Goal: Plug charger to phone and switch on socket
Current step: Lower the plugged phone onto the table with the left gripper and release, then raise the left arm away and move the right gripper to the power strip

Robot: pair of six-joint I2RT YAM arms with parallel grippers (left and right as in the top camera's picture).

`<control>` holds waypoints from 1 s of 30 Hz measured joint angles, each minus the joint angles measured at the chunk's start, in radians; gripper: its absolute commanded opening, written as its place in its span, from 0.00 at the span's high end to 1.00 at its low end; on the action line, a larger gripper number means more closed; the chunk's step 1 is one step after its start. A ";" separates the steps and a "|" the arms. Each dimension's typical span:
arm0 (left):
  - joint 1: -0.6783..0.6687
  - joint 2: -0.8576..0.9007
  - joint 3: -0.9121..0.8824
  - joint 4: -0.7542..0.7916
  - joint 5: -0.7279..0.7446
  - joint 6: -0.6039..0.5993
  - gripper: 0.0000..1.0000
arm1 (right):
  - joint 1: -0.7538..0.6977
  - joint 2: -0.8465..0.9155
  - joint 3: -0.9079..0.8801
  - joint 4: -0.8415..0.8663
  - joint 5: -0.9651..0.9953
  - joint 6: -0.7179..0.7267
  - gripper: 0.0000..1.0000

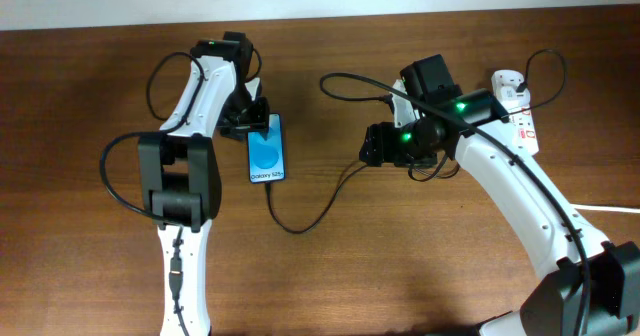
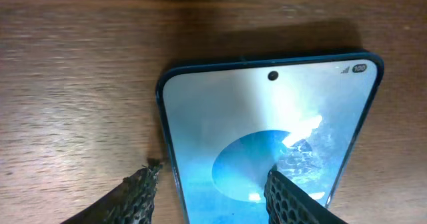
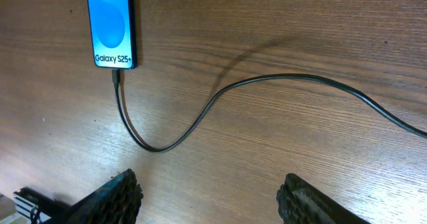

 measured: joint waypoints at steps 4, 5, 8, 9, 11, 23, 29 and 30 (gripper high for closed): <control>0.014 -0.026 0.026 -0.023 -0.061 -0.003 0.44 | 0.000 0.000 0.000 0.000 0.000 0.000 0.29; 0.015 -0.061 0.026 -0.023 -0.065 -0.004 0.43 | 0.000 0.000 0.000 0.000 0.000 0.000 0.29; 0.015 -0.267 0.035 -0.019 -0.068 -0.003 0.41 | 0.000 0.000 0.000 0.000 0.001 0.000 0.30; 0.017 -0.323 0.039 -0.019 -0.068 -0.004 0.38 | 0.000 0.000 0.000 0.000 0.000 0.000 0.30; 0.030 -0.480 0.044 -0.020 -0.068 -0.007 0.22 | -0.001 0.000 0.010 -0.011 0.000 -0.018 0.30; 0.047 -0.832 0.046 -0.055 -0.071 -0.014 0.01 | -0.643 -0.269 0.208 -0.276 -0.023 -0.125 0.25; 0.047 -0.832 0.046 -0.065 -0.072 -0.014 0.01 | -1.056 -0.122 0.211 -0.130 -0.027 -0.122 0.24; 0.047 -0.832 0.046 -0.065 -0.072 -0.014 0.01 | -1.078 -0.059 0.212 -0.058 -0.026 -0.118 0.24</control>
